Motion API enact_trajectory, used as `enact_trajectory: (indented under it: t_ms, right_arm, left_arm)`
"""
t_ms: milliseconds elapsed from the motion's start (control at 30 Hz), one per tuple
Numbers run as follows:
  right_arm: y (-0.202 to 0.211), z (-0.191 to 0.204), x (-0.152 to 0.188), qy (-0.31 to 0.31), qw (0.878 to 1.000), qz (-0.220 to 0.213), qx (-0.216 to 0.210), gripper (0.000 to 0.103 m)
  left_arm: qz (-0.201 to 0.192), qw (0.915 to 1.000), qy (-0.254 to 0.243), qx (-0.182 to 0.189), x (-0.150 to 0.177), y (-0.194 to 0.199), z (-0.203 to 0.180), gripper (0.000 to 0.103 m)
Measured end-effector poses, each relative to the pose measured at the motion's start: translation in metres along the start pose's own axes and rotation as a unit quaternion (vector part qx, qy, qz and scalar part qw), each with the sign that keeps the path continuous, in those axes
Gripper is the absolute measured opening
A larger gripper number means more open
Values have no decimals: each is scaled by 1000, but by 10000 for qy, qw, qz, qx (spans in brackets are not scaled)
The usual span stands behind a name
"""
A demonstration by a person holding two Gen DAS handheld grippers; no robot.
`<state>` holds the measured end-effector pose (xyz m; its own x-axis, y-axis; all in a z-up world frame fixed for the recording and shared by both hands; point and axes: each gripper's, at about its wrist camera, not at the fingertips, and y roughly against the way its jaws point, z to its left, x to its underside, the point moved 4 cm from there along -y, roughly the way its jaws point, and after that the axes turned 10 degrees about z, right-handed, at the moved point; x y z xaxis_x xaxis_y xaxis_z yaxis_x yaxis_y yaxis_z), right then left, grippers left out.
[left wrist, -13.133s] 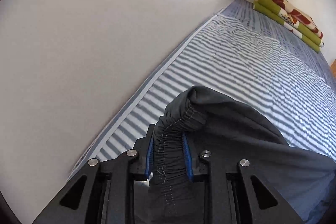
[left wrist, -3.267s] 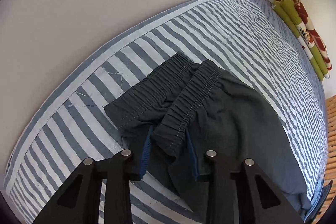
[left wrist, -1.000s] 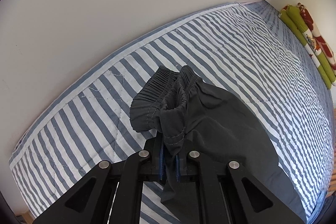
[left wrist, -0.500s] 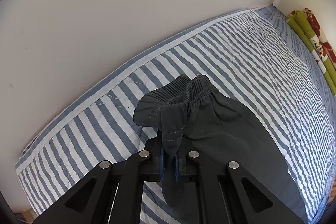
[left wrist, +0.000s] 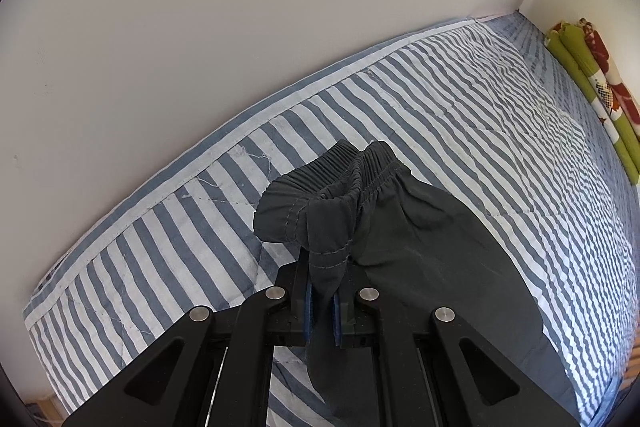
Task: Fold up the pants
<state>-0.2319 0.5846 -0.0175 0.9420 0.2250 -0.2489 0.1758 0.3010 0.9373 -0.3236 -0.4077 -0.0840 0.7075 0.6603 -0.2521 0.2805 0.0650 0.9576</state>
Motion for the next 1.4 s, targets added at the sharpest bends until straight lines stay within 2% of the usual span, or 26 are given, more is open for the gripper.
enact_trajectory:
  t_ms: [67,133,200,267,300,367,400,500,633,767,833,933,1033,1100,1200,1300,1333,1400]
  right_arm:
    - [-18,7,6,-13,9999,85,77,57]
    - [-36,11,5,-55,9998,122,128,62]
    - [-52,12,0,-214,9996,136,-78,65]
    - [-66,16,-6,-404,9977,155,-526,66]
    - [-68,21,-12,-367,9983,79,-448,60]
    - [-72,36,-18,-30,9997,247,-79,45]
    - [-70,40,-20,135,9994,302,32,33]
    - [-46,51,-24,684,9963,418,300,16]
    - [7,58,-30,1245,9893,425,622,15]
    - [58,55,-17,1703,9793,375,1024,15]
    - [68,53,-6,1735,9777,428,1101,15]
    - [46,32,22,1415,9811,948,922,24]
    - [17,19,47,1391,9745,1296,1195,27]
    - [14,12,54,1176,9779,1317,1118,29]
    - [32,13,55,1077,9810,1023,1247,32]
    - [58,22,42,1147,9769,585,1708,32]
    - [68,21,36,1113,9755,425,1851,32]
    - [80,30,25,1246,9711,136,2030,32]
  left_arm:
    - [-12,10000,-20,15,0,2,-1,6]
    - [-26,10000,11,55,-1,5,-1,6]
    - [-39,10000,6,63,-2,8,0,6]
    - [-51,10000,-7,58,-3,9,0,6]
    - [-55,10000,-4,53,-4,9,1,6]
    - [-70,9999,38,105,-4,12,3,6]
    - [-91,9998,69,149,-5,15,5,6]
    - [-175,9992,153,340,-6,33,16,6]
    - [-254,9981,182,529,-3,66,29,5]
    - [-317,9981,-87,517,15,95,42,6]
    - [-214,9988,-45,444,28,93,55,6]
    - [108,9992,-128,365,52,70,75,6]
    - [472,9979,-22,436,75,44,103,11]
    - [546,9967,130,585,84,37,121,15]
    - [537,9966,131,614,92,39,135,21]
    - [393,9983,76,411,89,50,144,40]
    - [346,9986,94,393,87,53,148,51]
    - [275,9989,132,347,82,59,156,54]
